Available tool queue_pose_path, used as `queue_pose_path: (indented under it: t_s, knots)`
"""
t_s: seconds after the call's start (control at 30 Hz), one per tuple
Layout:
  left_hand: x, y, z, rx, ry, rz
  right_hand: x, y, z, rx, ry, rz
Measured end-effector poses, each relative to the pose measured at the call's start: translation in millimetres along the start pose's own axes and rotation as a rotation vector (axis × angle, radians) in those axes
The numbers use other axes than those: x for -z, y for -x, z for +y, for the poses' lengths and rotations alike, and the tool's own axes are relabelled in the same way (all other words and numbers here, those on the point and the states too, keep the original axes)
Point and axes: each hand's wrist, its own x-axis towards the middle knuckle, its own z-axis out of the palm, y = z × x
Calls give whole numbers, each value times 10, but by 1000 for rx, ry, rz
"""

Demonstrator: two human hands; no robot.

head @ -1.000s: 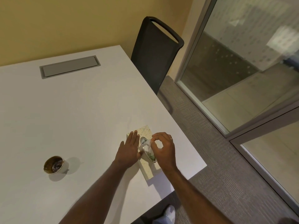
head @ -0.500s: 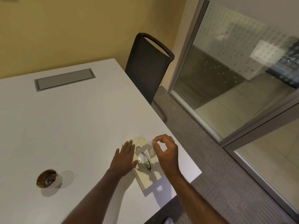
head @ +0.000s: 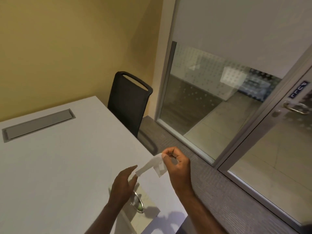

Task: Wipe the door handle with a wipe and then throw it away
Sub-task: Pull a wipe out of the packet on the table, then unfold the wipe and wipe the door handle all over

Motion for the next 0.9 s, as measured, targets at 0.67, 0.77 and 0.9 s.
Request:
queue_pose_path:
  t_s: [0.67,0.77,0.9]
  knots:
    - [-1084,-375,3229,-491,641,-486,2458,-135,-433,133,244,501]
    - [-1393,-248,3653,-536,578,-524,2967,-62,-465,104,252,561]
    - [-1881,-144,4139,-534,567,-551,3654,21,-396,56,220,644]
